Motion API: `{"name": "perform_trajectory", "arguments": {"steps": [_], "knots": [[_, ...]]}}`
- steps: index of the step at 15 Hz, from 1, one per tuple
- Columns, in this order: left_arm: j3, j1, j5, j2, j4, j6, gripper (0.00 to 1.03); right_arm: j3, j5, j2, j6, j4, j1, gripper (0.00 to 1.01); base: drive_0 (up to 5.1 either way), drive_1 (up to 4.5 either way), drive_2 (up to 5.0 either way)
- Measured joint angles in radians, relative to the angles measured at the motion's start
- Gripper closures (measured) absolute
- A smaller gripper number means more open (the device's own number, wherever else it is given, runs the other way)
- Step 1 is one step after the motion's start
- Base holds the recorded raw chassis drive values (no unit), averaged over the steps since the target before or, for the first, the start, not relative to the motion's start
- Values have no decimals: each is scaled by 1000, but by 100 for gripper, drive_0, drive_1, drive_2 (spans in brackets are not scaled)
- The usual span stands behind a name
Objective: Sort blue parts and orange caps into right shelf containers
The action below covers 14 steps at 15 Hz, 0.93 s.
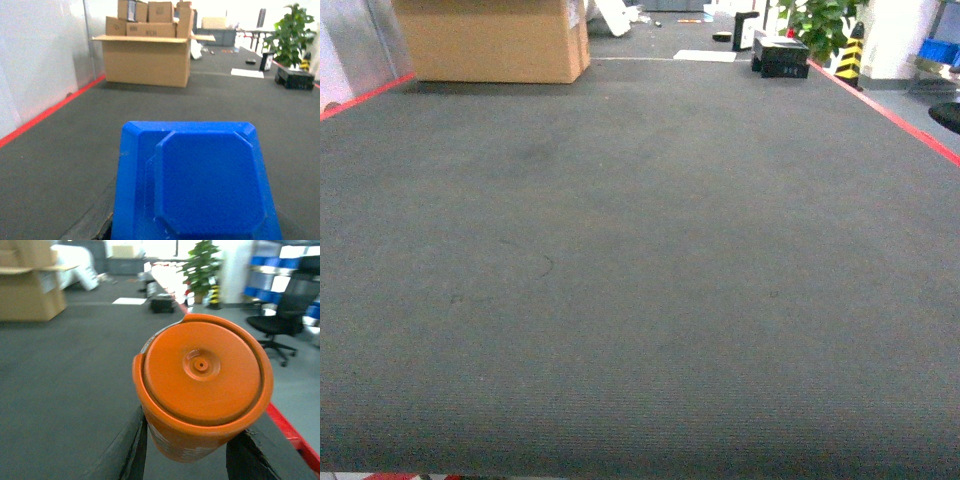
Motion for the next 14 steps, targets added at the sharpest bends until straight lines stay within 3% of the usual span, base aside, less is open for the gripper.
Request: {"name": "perform_trajectory", "arguments": {"steps": [1, 2, 4, 10, 11, 12, 14], "knots": [[-6, 32, 90, -43, -108, -7, 59, -7, -152, -58, 0, -104, -48, 62, 0, 0, 0], [-54, 60, 158, -100, -130, -14, 59, -48, -269, -117, 0, -132, -98, 62, 0, 0, 0], [-129, 109, 216, -188, -134, -24, 59, -124, -384, -195, 0, -148, -159, 62, 0, 0, 0], [-263, 202, 311, -410, -229, -25, 59, -235, -504, -391, 0, -231, -282, 62, 0, 0, 0], [-277, 259, 378, -444, -253, -24, 59, -245, -565, -418, 0, -249, -319, 62, 0, 0, 0], [-288, 293, 383, -478, -276, -27, 59, -256, -602, -450, 0, -268, -383, 62, 0, 0, 0], [-305, 284, 400, -547, -323, -27, 59, -269, -615, -503, 2, -303, -386, 62, 0, 0, 0]]}}
